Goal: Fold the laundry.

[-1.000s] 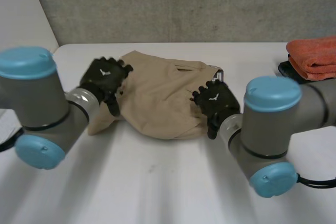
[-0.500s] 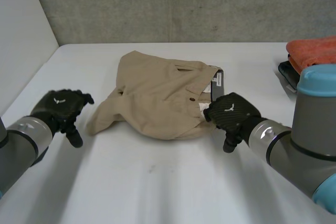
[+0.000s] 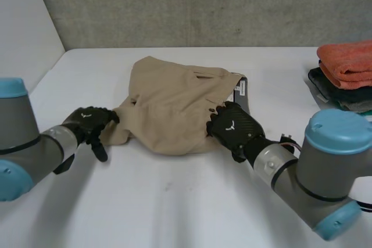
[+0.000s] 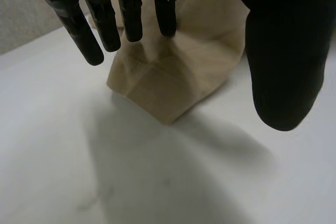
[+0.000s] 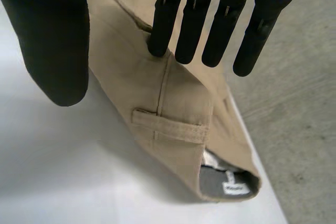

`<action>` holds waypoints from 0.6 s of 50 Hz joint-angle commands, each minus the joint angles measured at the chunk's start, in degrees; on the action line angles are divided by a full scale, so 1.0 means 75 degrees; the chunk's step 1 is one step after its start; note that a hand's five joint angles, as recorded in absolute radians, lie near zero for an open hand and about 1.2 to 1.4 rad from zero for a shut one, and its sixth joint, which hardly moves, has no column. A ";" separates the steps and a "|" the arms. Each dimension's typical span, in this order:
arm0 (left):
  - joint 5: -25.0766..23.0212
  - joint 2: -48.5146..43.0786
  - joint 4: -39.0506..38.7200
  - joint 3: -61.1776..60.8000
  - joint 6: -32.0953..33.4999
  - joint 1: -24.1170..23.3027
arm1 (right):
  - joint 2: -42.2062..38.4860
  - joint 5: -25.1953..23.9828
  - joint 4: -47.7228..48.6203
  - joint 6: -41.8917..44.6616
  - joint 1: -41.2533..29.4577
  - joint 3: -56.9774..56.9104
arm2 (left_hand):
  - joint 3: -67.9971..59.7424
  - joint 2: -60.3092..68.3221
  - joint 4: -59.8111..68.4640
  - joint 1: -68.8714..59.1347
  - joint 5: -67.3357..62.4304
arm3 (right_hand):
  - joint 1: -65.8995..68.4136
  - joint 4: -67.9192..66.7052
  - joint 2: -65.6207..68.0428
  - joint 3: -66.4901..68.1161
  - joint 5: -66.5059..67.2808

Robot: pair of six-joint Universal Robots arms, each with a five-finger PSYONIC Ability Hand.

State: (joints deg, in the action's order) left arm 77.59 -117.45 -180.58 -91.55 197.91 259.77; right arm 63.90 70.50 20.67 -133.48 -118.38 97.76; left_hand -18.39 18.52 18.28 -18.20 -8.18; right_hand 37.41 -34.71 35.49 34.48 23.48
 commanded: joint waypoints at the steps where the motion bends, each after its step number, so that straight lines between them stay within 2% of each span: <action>1: 0.0669 -0.0909 -0.0098 0.1260 0.0237 -0.0580 | -0.0996 0.0548 0.1415 -0.0238 -0.0200 -0.0612 | -0.0143 0.0125 0.0158 -0.0169 -0.0172 | 0.0090 -0.0450 0.0346 0.0482 0.0615; 7: 0.1337 -0.1530 -0.0075 0.2314 0.0530 -0.0990 | -0.1699 0.1275 0.1533 -0.0168 -0.0294 -0.1397 | -0.0143 0.0125 0.0158 -0.0169 -0.0172 | 0.1232 -0.1592 0.1488 0.1624 0.1757; 9: 0.1525 -0.1718 -0.0063 0.2701 0.0624 -0.1154 | -0.1922 0.1533 0.1487 -0.0191 -0.0340 -0.1725 | -0.0143 0.0125 0.0158 -0.0169 -0.0172 | 0.2149 -0.2509 0.2406 0.2541 0.2674; 10: 0.1561 -0.1765 -0.0051 0.2807 0.0647 -0.1213 | -0.1969 0.1615 0.1463 -0.0191 -0.0352 -0.1831 | -0.0143 0.0125 0.0158 -0.0169 -0.0172 | 0.2842 -0.3202 0.3099 0.3234 0.3367; 11: 0.1642 -0.1870 -0.0051 0.3028 0.0706 -0.1330 | -0.2039 0.1766 0.1428 -0.0214 -0.0387 -0.2006 | -0.0143 0.0125 0.0158 -0.0169 -0.0172 | 0.4981 -0.5341 0.5237 0.5373 0.5505; 12: 0.1701 -0.1929 -0.0051 0.3124 0.0729 -0.1389 | -0.2052 0.1849 0.1416 -0.0238 -0.0399 -0.2077 | -0.0143 0.0125 0.0158 -0.0169 -0.0172 | 0.5671 -0.6031 0.5927 0.6063 0.6196; 19: 0.1982 -0.2467 -0.0005 0.3967 0.1220 -0.1752 | -0.1993 0.2622 0.1393 -0.0822 -0.0528 -0.2511 | -0.0523 0.0505 0.0537 -0.0548 -0.0551 | 0.5678 -0.6038 0.5934 0.6070 0.6203; 21: 0.2076 -0.2574 0.0019 0.4108 0.1385 -0.1776 | -0.2005 0.2798 0.1381 -0.0976 -0.0540 -0.2616 | -0.1127 0.1109 0.1141 -0.1152 -0.1155 | 0.5678 -0.6038 0.5934 0.6070 0.6203; 23: 0.2159 -0.2679 0.0031 0.4272 0.1631 -0.1799 | -0.2028 0.3079 0.1288 -0.1128 -0.0528 -0.2734 | -0.2625 0.2608 0.2640 -0.2651 -0.2654 | 0.5678 -0.6038 0.5934 0.6070 0.6203; 25: 0.2170 -0.2680 0.0031 0.4320 0.1783 -0.1799 | -0.2017 0.3302 0.1124 -0.1187 -0.0528 -0.2816 | -0.5109 0.5091 0.5124 -0.5135 -0.5137 | 0.5678 -0.6038 0.5934 0.6070 0.6203; 26: 0.2124 -0.2587 0.0042 0.4355 0.1935 -0.1811 | -0.1993 0.3454 0.0891 -0.1222 -0.0517 -0.2874 | -0.7653 0.7636 0.7668 -0.7679 -0.7682 | 0.5678 -0.6038 0.5934 0.6070 0.6203; 27: 0.2112 -0.2505 0.0042 0.4343 0.1995 -0.1834 | -0.1982 0.3513 0.0761 -0.1222 -0.0505 -0.2921 | -0.8209 0.8191 0.8224 -0.8235 -0.8238 | 0.5678 -0.6038 0.5934 0.6070 0.6203; 30: 0.2053 -0.1910 0.0217 0.4110 0.2089 -0.1905 | -0.1842 0.3666 0.0107 -0.1187 -0.0482 -0.3073 | -0.8215 0.8197 0.8229 -0.8240 -0.8243 | 0.5678 -0.6038 0.5934 0.6070 0.6203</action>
State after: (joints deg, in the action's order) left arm 93.54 -136.91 -180.35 -59.46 210.61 246.11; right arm 48.82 94.48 28.98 -141.89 -122.33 76.82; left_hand -60.55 60.88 60.38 -63.66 -49.65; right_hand 63.10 -68.21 67.28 67.62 55.92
